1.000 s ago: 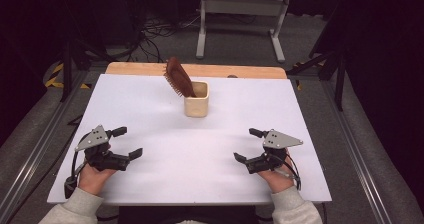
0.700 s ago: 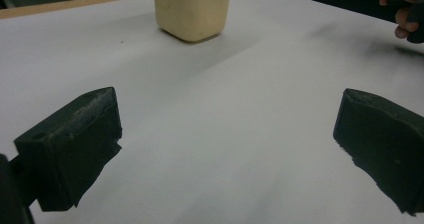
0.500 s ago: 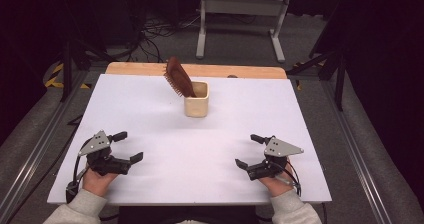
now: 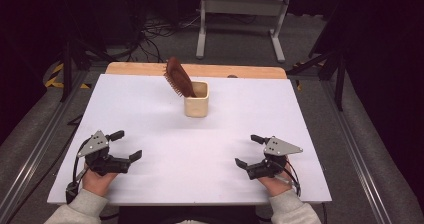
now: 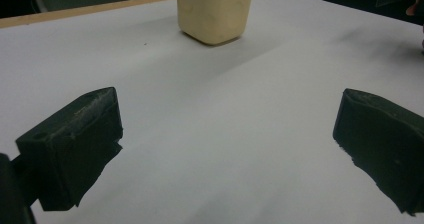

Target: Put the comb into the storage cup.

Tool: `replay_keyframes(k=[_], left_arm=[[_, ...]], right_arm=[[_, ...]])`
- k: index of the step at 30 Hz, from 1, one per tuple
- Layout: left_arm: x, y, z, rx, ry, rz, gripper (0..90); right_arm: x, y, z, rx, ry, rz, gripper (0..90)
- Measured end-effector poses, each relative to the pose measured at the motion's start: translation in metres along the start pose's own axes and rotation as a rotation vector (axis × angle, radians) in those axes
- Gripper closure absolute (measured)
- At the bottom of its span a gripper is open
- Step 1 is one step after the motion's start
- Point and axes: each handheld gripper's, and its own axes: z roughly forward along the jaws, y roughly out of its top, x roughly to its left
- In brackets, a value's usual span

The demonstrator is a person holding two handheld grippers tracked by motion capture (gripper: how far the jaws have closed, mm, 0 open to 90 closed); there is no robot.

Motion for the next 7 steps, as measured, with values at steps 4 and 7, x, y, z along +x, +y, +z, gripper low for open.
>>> replay_keyframes(k=[4, 7], left_arm=[[-0.001, 0.0005, -0.0003, -0.002, 0.0, 0.011, 0.6], [0.0008, 0.0004, -0.0011, -0.004, -0.013, -0.011, 0.6]], right_arm=[[0.0002, 0.0, 0.0001, 0.0, -0.001, -0.001, 1.1], [0.0, 0.0, 0.0, -0.001, -0.001, 0.001, 1.1]])
